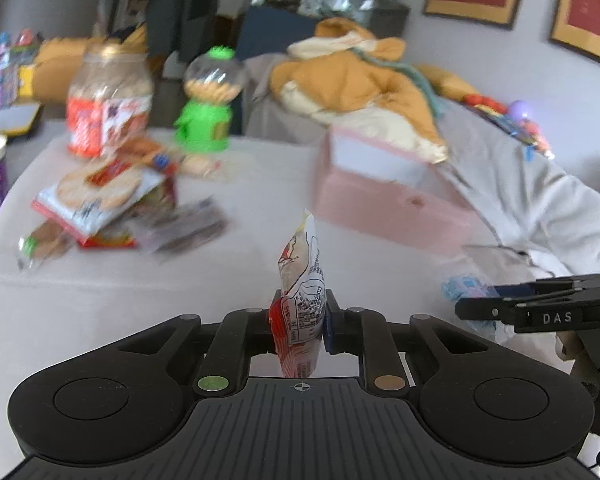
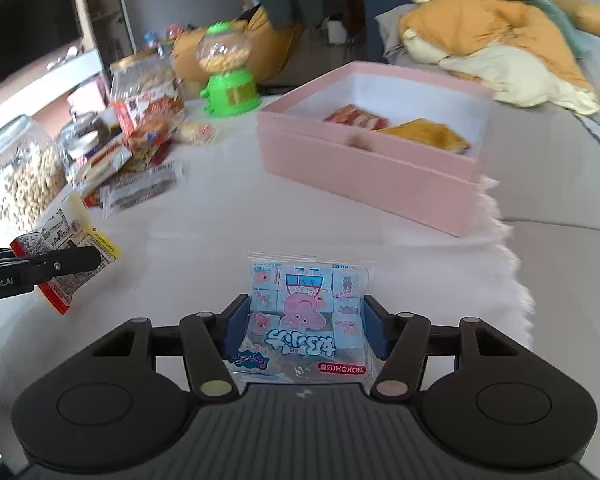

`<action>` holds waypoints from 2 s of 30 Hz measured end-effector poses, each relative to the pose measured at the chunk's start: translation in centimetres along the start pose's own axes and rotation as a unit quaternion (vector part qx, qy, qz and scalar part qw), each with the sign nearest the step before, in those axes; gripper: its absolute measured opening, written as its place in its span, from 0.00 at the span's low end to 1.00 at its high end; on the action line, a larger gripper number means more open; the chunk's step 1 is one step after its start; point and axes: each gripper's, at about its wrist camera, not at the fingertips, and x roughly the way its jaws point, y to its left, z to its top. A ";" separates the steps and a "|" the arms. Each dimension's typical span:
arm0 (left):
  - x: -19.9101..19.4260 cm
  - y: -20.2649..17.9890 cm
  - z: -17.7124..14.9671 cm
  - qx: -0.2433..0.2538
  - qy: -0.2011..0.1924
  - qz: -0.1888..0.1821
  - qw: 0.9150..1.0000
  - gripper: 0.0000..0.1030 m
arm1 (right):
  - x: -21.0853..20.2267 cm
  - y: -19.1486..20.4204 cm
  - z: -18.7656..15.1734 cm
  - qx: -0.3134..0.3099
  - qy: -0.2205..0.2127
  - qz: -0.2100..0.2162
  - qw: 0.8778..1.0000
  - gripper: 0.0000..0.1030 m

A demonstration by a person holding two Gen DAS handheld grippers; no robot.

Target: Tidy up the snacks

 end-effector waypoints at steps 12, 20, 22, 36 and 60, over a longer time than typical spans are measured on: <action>9.4 -7.7 13.5 0.036 -0.025 -0.108 0.993 0.20 | -5.5 -0.8 -0.6 -0.007 -0.076 -0.002 0.997 0.57; 17.7 -6.3 15.2 -0.026 -0.026 -0.095 0.995 0.23 | -3.9 -2.2 -1.4 -0.002 -0.057 -0.012 0.998 0.57; 16.7 -5.2 15.1 -0.036 -0.034 -0.100 0.994 0.24 | -3.5 -3.1 -0.6 0.001 -0.054 -0.018 0.998 0.57; 8.2 5.5 11.8 -0.007 0.020 0.004 1.000 0.24 | 7.6 -9.2 23.2 0.045 -0.008 -0.069 0.997 0.57; 2.5 20.1 8.6 -0.124 -0.046 0.134 0.982 0.24 | 16.7 15.3 15.8 -0.126 0.083 0.100 0.983 0.86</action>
